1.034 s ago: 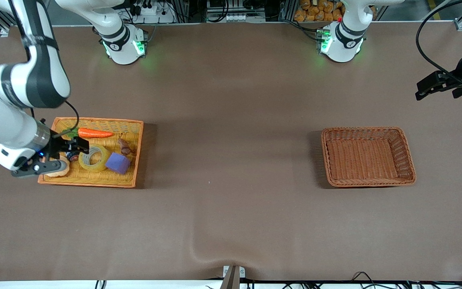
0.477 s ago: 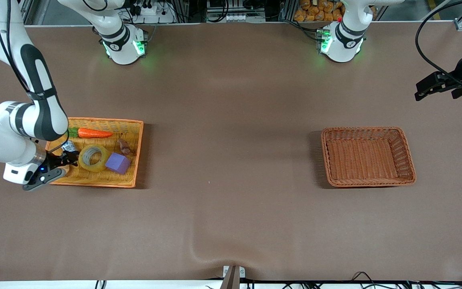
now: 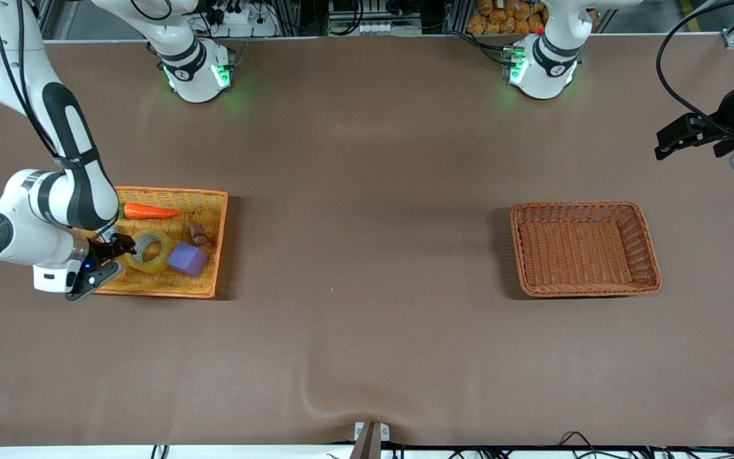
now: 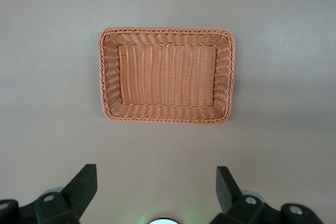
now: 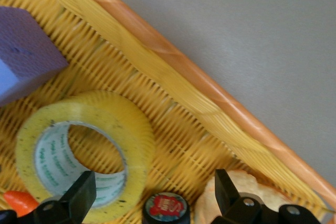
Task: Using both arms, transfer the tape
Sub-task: 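Lower the right gripper onto the tape roll and grasp its rim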
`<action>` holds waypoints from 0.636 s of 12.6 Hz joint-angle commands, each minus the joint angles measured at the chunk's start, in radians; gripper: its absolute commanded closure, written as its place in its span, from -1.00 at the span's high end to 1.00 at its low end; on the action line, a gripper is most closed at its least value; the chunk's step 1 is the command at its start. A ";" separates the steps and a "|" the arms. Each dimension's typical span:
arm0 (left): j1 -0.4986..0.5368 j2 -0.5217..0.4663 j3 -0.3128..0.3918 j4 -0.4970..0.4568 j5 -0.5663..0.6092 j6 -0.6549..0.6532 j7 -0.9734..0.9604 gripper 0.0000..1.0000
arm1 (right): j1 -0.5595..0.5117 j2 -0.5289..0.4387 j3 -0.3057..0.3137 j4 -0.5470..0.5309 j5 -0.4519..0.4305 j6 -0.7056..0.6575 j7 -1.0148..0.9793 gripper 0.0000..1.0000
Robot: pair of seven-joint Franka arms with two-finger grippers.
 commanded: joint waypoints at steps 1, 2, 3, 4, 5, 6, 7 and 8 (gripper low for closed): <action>0.002 0.007 0.000 0.025 -0.019 -0.018 -0.001 1.00 | 0.000 -0.003 0.004 -0.023 0.020 -0.008 0.004 1.00; 0.002 0.007 -0.002 0.025 -0.019 -0.018 -0.001 1.00 | 0.002 0.000 0.004 -0.035 0.018 0.002 0.004 1.00; 0.003 0.004 0.000 0.025 -0.020 -0.018 -0.002 1.00 | 0.009 0.000 0.003 -0.045 0.020 0.010 0.005 0.77; 0.006 0.003 -0.002 0.025 -0.020 -0.018 -0.001 1.00 | 0.022 0.003 0.003 -0.045 0.020 0.013 0.028 0.64; 0.006 0.004 -0.002 0.025 -0.026 -0.018 -0.001 1.00 | 0.034 0.008 0.003 -0.049 0.020 0.016 0.065 0.51; 0.006 0.006 0.000 0.025 -0.034 -0.018 -0.001 1.00 | 0.040 0.011 0.003 -0.054 0.020 0.021 0.086 0.33; 0.008 0.006 0.000 0.023 -0.035 -0.018 0.001 1.00 | 0.039 0.013 0.003 -0.054 0.020 0.022 0.087 0.00; 0.009 0.006 0.000 0.023 -0.042 -0.018 0.002 1.00 | 0.035 0.013 0.003 -0.054 0.020 0.022 0.087 -0.37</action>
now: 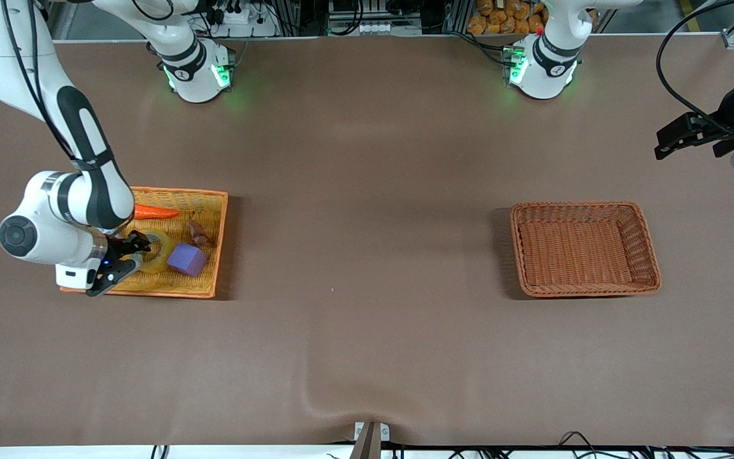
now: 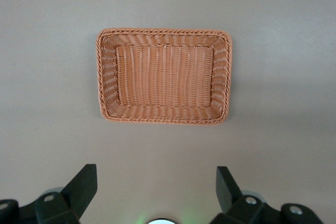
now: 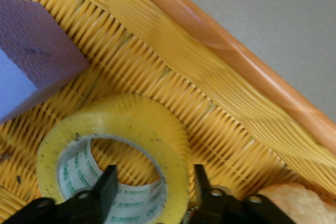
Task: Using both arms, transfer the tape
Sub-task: 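Lower the right gripper onto the tape roll and grasp its rim, then lift the tape roll and set it on the table center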
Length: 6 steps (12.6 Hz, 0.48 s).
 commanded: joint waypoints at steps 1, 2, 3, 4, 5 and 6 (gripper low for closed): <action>0.008 0.006 -0.001 0.019 -0.027 -0.018 -0.002 1.00 | -0.001 -0.001 -0.003 -0.010 0.015 0.008 0.014 -0.62; 0.008 0.006 -0.001 0.017 -0.027 -0.018 -0.002 1.00 | -0.001 -0.005 -0.003 -0.009 0.015 0.002 0.014 -0.88; 0.008 0.006 -0.001 0.019 -0.027 -0.018 0.001 1.00 | 0.005 -0.016 -0.003 -0.004 0.014 -0.002 0.014 -1.00; 0.008 0.006 0.001 0.017 -0.027 -0.018 0.001 1.00 | 0.007 -0.028 -0.003 0.007 0.012 -0.007 0.013 -1.00; 0.009 0.006 0.000 0.016 -0.027 -0.018 0.002 1.00 | 0.008 -0.036 -0.003 0.036 0.012 -0.045 0.011 -1.00; 0.009 0.007 0.001 0.017 -0.027 -0.018 0.004 1.00 | 0.008 -0.044 -0.003 0.092 0.004 -0.127 0.011 -1.00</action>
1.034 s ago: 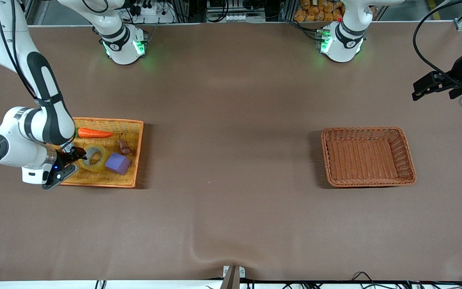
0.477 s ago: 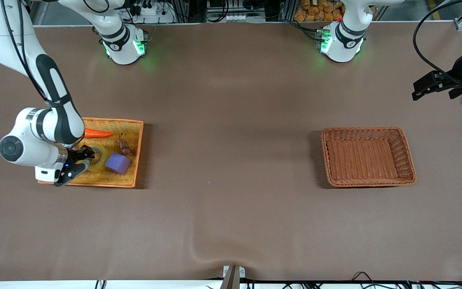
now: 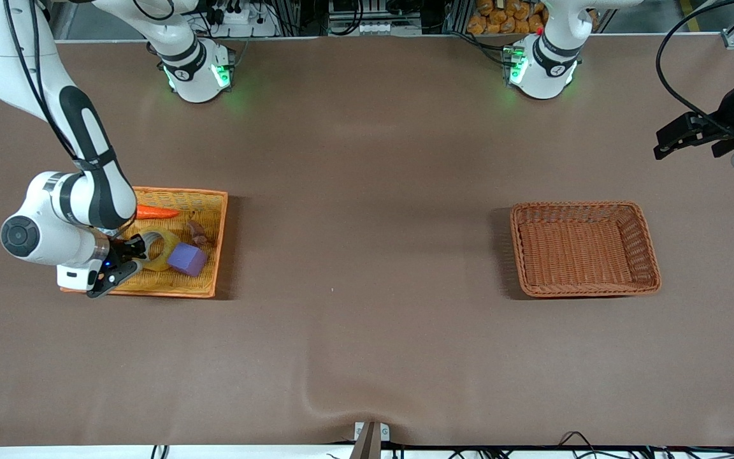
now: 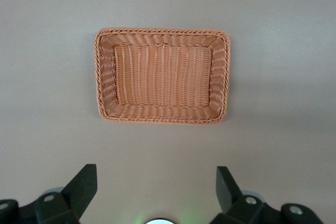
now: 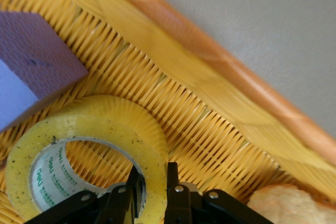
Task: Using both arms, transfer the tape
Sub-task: 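Lift the tape roll and set it on the table center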
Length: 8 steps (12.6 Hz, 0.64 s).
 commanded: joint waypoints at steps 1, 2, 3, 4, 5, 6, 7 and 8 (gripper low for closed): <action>0.006 0.007 -0.001 0.017 -0.023 -0.018 0.003 1.00 | 0.012 -0.041 0.000 0.140 0.000 -0.216 0.010 -1.00; 0.006 0.007 -0.001 0.017 -0.023 -0.018 -0.004 1.00 | 0.032 -0.042 0.000 0.228 -0.001 -0.345 0.016 -1.00; 0.004 0.009 -0.001 0.017 -0.023 -0.016 -0.004 1.00 | 0.058 -0.041 0.000 0.318 -0.003 -0.465 0.036 -1.00; 0.006 0.009 -0.001 0.017 -0.023 -0.015 -0.004 1.00 | 0.101 -0.039 -0.002 0.386 -0.004 -0.554 0.083 -1.00; 0.007 0.009 -0.001 0.019 -0.023 -0.015 -0.001 1.00 | 0.149 -0.039 0.000 0.411 -0.001 -0.598 0.160 -1.00; 0.006 0.010 -0.001 0.017 -0.025 -0.015 0.001 1.00 | 0.204 -0.039 0.001 0.420 0.016 -0.606 0.281 -1.00; 0.004 0.011 -0.001 0.019 -0.023 -0.015 0.001 1.00 | 0.277 -0.039 0.006 0.423 0.028 -0.604 0.423 -1.00; 0.006 0.011 -0.001 0.019 -0.025 -0.013 -0.001 1.00 | 0.357 -0.039 0.009 0.425 0.075 -0.594 0.570 -1.00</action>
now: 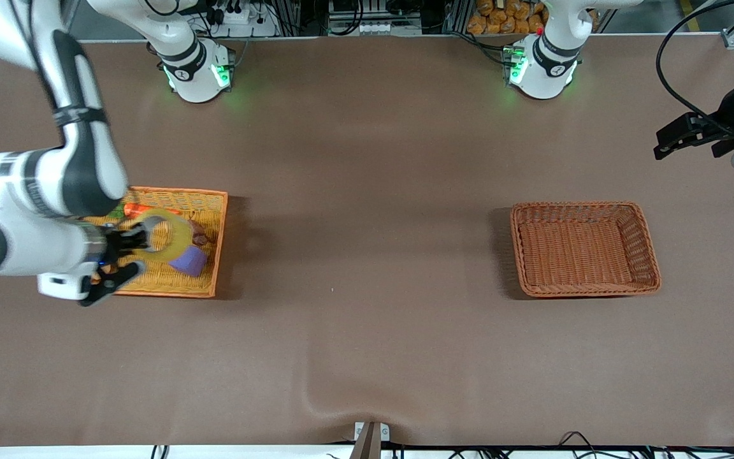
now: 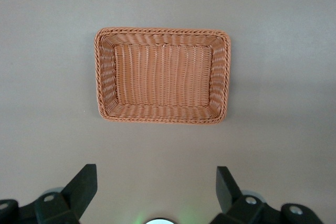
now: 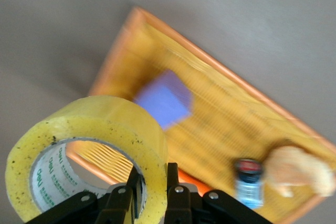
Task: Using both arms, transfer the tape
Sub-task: 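Lift the tape roll and set it on the table center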
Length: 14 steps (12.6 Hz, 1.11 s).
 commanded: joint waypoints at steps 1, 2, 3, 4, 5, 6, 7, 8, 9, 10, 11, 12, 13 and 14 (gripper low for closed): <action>0.006 0.009 -0.001 0.019 -0.023 -0.013 -0.001 1.00 | 0.203 0.025 -0.009 0.029 0.100 0.006 0.366 -1.00; 0.006 0.009 -0.001 0.017 -0.023 -0.013 -0.001 1.00 | 0.265 0.059 -0.009 0.064 0.131 0.062 0.518 -1.00; 0.007 0.009 -0.001 0.017 -0.023 -0.013 0.001 1.00 | 0.327 0.097 -0.007 0.089 0.140 0.128 0.643 -1.00; 0.009 0.009 0.001 0.017 -0.025 -0.013 0.004 1.00 | 0.393 0.151 -0.007 0.124 0.142 0.208 0.752 -1.00; 0.009 0.008 0.002 0.017 -0.025 -0.013 0.003 1.00 | 0.446 0.210 -0.007 0.161 0.142 0.265 0.849 -1.00; 0.009 0.008 0.002 0.016 -0.028 -0.013 -0.001 1.00 | 0.496 0.269 -0.007 0.205 0.142 0.314 0.930 -1.00; 0.009 0.008 0.002 0.016 -0.028 -0.013 -0.001 1.00 | 0.526 0.316 -0.007 0.250 0.142 0.336 0.992 -1.00; 0.007 0.008 0.004 0.016 -0.028 -0.013 -0.001 1.00 | 0.561 0.361 -0.009 0.285 0.141 0.337 1.044 -1.00; 0.007 0.008 0.004 0.016 -0.028 -0.013 -0.002 1.00 | 0.590 0.393 -0.012 0.301 0.133 0.336 1.075 -1.00; 0.009 0.008 0.004 0.016 -0.028 -0.013 -0.002 1.00 | 0.593 0.410 -0.013 0.299 0.133 0.337 1.081 -1.00; 0.007 0.008 0.004 0.014 -0.028 -0.014 -0.002 1.00 | 0.601 0.432 -0.013 0.299 0.130 0.339 1.106 -1.00; 0.007 0.008 0.004 0.014 -0.028 -0.014 -0.002 1.00 | 0.612 0.447 -0.016 0.299 0.128 0.348 1.126 -1.00; 0.009 0.008 0.004 0.016 -0.028 -0.014 -0.001 1.00 | 0.613 0.449 -0.016 0.295 0.119 0.362 1.129 -0.92; 0.007 0.006 0.004 0.016 -0.028 -0.014 -0.001 1.00 | 0.612 0.447 -0.016 0.296 0.118 0.360 1.129 -0.31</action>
